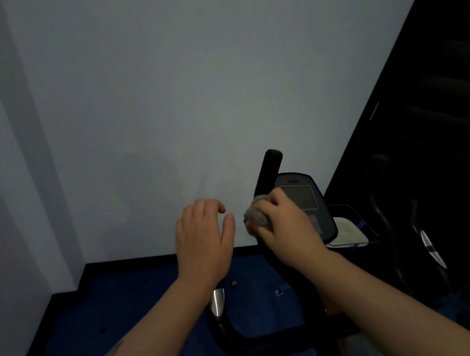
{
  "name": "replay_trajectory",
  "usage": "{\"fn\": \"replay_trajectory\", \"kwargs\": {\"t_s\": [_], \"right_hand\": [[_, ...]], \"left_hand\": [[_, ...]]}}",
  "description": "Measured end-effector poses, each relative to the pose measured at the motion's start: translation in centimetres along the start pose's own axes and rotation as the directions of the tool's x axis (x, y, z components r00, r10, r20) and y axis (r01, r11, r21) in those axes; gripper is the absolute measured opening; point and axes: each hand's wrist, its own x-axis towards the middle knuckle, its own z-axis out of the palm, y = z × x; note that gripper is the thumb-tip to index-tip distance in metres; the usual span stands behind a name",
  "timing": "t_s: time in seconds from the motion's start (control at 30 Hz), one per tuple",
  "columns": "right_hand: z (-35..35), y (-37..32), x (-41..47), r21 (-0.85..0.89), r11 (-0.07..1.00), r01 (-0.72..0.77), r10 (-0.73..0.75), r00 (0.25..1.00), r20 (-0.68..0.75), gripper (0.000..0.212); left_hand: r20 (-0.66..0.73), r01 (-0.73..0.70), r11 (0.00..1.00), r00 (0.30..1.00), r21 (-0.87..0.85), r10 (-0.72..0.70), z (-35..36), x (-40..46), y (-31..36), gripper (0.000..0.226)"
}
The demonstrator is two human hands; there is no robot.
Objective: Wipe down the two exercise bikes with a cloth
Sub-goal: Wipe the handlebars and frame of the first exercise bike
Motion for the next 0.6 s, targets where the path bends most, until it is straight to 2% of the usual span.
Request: {"fn": "replay_trajectory", "kwargs": {"t_s": [0.1, 0.17, 0.23, 0.27, 0.4, 0.47, 0.53, 0.6], "right_hand": [[-1.5, 0.0, 2.8, -0.041, 0.998, 0.051, -0.057, 0.985, -0.163, 0.033], [-0.7, -0.8, 3.4, -0.123, 0.992, 0.018, -0.039, 0.984, -0.172, 0.029], [1.1, -1.3, 1.9, -0.24, 0.97, 0.046, -0.067, 0.994, -0.081, 0.023], [1.7, -1.3, 0.7, -0.239, 0.969, 0.067, -0.077, 0.996, -0.033, 0.02], [0.2, -0.4, -1.4, -0.102, 0.984, 0.143, -0.126, 0.979, 0.157, 0.016], [-1.0, -0.1, 0.6, -0.139, 0.98, 0.145, -0.133, 0.987, 0.088, 0.016], [-1.5, -0.4, 2.9, -0.135, 0.99, 0.027, -0.035, 0.998, -0.053, 0.018], [-0.6, -0.8, 3.0, -0.119, 0.993, -0.014, 0.008, 0.999, -0.051, 0.022]], "left_hand": [[-0.002, 0.006, 1.0, 1.0, 0.0, -0.006, 0.1, 0.1, 0.1, 0.022], [-0.004, -0.003, 1.0, 1.0, 0.019, 0.003, 0.1, 0.0, 0.0, 0.022], [-0.005, -0.012, 0.999, 1.0, 0.032, 0.012, 0.0, 0.1, -0.1, 0.022], [-0.003, -0.011, 0.999, 1.0, 0.035, 0.011, 0.0, 0.2, -0.1, 0.021], [0.001, -0.001, 1.0, 1.0, 0.025, 0.001, 0.1, 0.1, 0.0, 0.021], [-0.002, 0.006, 1.0, 1.0, 0.017, -0.006, 0.1, 0.2, 0.0, 0.022], [-0.005, 0.009, 1.0, 1.0, 0.011, -0.009, 0.1, 0.2, 0.0, 0.023], [0.001, -0.002, 1.0, 1.0, 0.009, 0.002, 0.0, 0.1, 0.1, 0.022]]}}
